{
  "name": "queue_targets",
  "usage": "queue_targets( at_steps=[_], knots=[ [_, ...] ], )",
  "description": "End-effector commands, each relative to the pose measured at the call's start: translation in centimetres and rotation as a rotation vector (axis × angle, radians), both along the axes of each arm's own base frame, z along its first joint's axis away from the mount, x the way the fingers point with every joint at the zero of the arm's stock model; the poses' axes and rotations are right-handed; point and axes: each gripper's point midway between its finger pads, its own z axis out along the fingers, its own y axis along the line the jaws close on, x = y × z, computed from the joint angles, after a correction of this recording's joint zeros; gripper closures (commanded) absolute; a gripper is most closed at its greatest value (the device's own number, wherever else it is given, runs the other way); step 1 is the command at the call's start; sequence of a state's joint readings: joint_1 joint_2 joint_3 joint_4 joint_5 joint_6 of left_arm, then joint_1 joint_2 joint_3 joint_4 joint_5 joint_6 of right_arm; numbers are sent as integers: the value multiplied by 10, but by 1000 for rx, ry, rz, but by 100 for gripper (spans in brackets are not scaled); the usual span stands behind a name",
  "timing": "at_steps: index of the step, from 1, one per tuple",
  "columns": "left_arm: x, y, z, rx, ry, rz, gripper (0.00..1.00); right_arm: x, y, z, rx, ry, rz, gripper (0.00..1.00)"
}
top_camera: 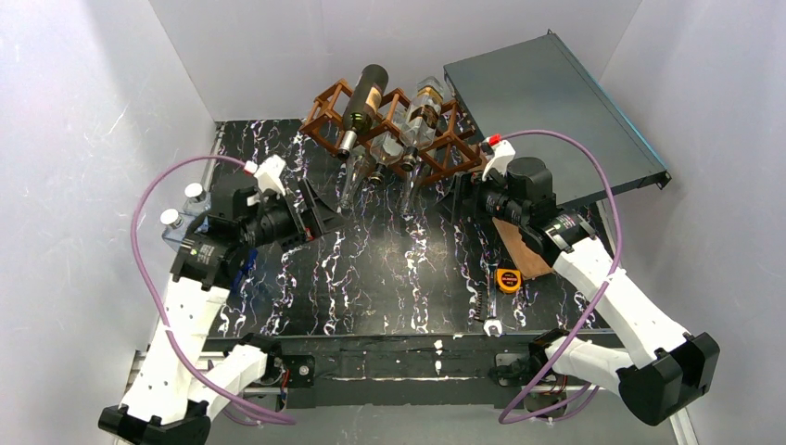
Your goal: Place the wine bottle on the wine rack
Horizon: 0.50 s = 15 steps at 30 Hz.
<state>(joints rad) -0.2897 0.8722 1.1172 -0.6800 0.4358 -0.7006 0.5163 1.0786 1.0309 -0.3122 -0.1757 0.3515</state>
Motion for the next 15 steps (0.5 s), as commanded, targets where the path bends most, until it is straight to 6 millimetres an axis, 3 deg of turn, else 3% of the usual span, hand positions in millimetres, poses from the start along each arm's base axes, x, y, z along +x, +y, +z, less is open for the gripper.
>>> queue_targets(
  at_steps=[1,7,15],
  knots=[
    [-14,11,40,85,-62,-46,2,0,1,15,19,-64,25,2],
    [-10,49,83,303,-186,33,2,-4,1,12,28,-52,29,2],
    [6,137,106,673,-228,366,2,-10,2,17,42,-43,42,2]
  ],
)
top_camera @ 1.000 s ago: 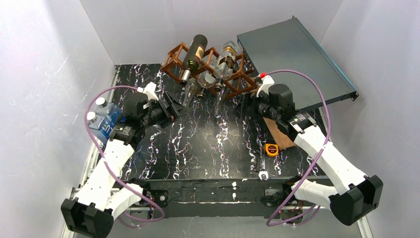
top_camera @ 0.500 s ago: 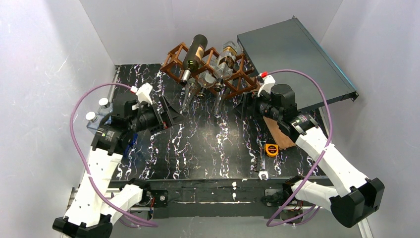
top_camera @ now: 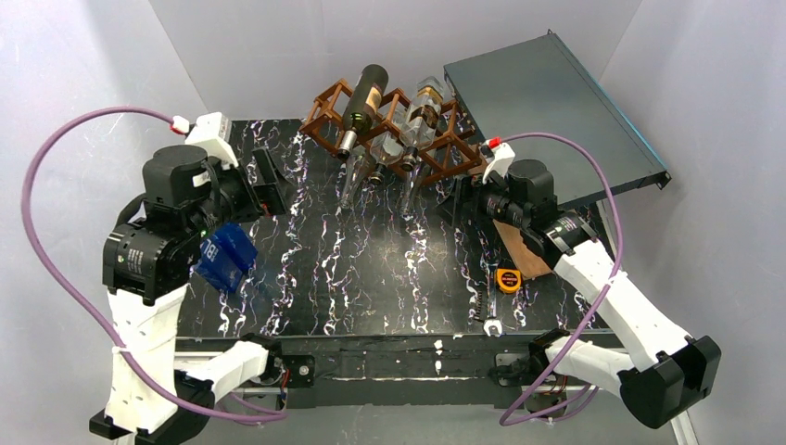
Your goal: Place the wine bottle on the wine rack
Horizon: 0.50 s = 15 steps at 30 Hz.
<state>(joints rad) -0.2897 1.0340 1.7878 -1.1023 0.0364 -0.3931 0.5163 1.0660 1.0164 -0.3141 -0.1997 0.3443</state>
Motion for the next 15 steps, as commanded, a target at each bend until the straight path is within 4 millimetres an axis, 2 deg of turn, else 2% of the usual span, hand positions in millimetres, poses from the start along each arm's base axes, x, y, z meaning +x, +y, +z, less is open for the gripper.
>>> queue_targets(
  at_steps=[1,8,15],
  knots=[
    [2,67,-8,274,36,254,2,-5,1,21,42,-47,18,2],
    [10,117,4,465,39,503,2,-5,2,17,44,-24,15,2],
    [30,143,1,616,74,641,2,0,2,17,45,-19,-7,2]
  ],
)
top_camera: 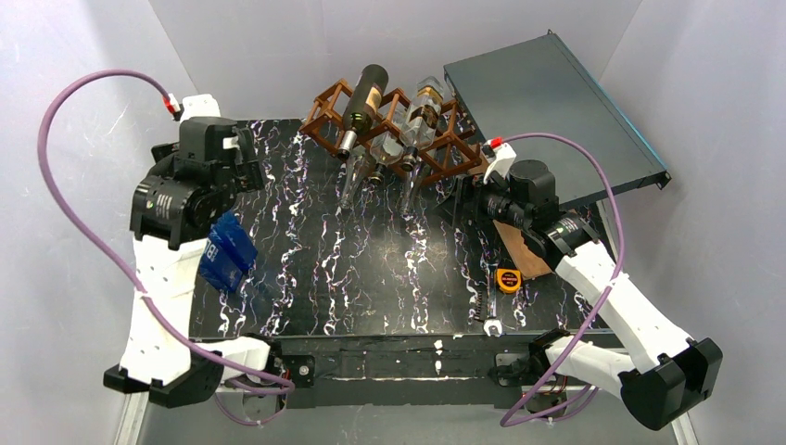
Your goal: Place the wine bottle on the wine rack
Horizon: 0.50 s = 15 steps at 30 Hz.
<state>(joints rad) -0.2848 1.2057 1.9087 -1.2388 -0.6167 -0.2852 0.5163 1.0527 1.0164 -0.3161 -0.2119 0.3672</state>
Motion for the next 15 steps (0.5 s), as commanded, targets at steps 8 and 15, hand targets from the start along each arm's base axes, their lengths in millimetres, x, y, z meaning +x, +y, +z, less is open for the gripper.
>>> queue_targets(
  at_steps=[8,15],
  knots=[
    [11,56,-13,108,37,247,2,3,-2,14,26,-29,-35,1],
    [19,66,-46,7,68,302,4,2,-4,11,16,-25,-35,2]
  ],
)
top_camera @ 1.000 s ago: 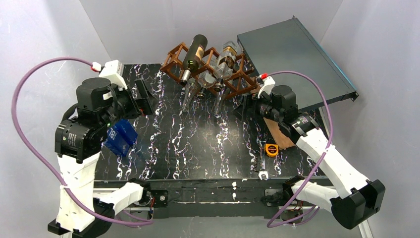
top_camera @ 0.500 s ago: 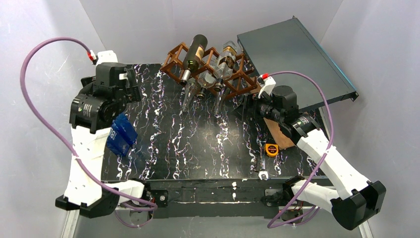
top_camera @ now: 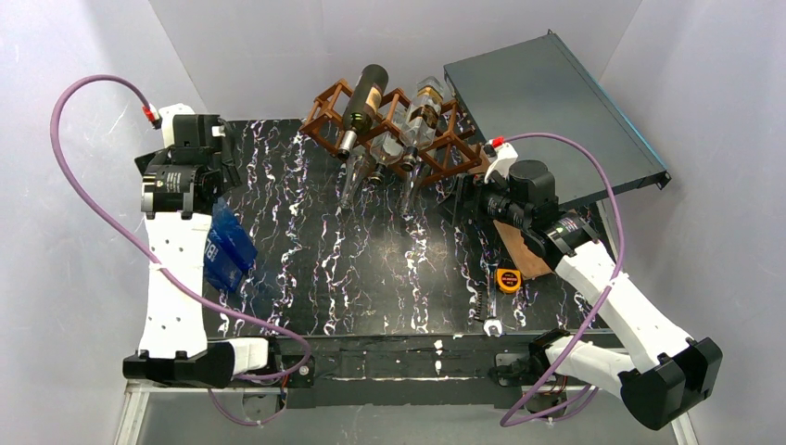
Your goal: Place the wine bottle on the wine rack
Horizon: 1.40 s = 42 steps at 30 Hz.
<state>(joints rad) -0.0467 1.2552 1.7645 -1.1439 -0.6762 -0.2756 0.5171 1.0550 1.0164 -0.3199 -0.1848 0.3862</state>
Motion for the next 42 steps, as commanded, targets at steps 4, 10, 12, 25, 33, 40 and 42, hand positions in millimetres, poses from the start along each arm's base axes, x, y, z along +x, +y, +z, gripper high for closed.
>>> queue_targets(
  at_steps=[4,10,12,25,33,40,42],
  knots=[
    [1,17,-18,-71,-46,99,6,0,-2,13,4,-44,1,2],
    [5,23,-28,-104,-57,131,16,-2,0,13,12,-46,16,2],
    [6,26,-32,-109,-54,143,18,-3,1,12,14,-44,19,2],
    [15,15,-57,-193,-45,85,58,-5,2,19,45,-43,20,2],
    [38,-67,-32,-480,-135,-337,100,-6,-2,17,27,-42,7,2],
    [26,-121,-9,-660,-198,-527,100,-4,-7,18,6,-45,-20,2],
    [21,-133,-9,-711,-193,-566,100,-2,-9,20,1,-49,-32,2]
  ],
)
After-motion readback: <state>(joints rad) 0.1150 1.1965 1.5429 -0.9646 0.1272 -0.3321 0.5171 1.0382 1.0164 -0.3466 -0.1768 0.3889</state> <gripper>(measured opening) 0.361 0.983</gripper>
